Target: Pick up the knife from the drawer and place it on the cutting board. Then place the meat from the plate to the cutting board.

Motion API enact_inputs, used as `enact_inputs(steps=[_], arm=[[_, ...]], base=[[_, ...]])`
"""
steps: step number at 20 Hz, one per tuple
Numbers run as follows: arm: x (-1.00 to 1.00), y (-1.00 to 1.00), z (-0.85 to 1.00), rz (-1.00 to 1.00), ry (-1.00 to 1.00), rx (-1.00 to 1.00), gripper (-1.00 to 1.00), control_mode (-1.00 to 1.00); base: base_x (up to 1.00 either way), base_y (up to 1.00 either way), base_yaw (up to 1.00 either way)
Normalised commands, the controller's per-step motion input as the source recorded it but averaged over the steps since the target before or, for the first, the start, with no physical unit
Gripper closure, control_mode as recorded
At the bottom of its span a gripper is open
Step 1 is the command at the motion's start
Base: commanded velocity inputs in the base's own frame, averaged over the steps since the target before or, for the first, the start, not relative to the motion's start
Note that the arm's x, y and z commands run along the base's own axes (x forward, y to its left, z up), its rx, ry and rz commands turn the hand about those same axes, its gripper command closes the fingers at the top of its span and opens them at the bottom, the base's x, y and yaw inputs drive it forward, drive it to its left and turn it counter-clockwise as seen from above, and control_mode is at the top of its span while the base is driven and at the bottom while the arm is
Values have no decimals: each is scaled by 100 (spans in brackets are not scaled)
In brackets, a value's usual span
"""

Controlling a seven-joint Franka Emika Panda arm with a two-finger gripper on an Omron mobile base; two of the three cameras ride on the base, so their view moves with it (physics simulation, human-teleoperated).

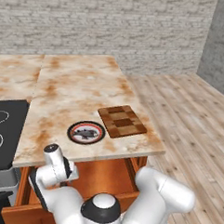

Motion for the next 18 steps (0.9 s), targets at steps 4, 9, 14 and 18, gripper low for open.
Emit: enact_inputs(steps=[4, 9, 14, 18], arm=[[1, 2, -30, 0, 0, 0, -100, -100], [0, 0, -25, 0, 0, 0, -100, -100], [0, 0, -24, 0, 0, 0, -100, -100], [0, 0, -24, 0, 0, 0, -100, -100]], base=[[0, 0, 0], [0, 0, 0], [0, 0, 0], [0, 0, 0]])
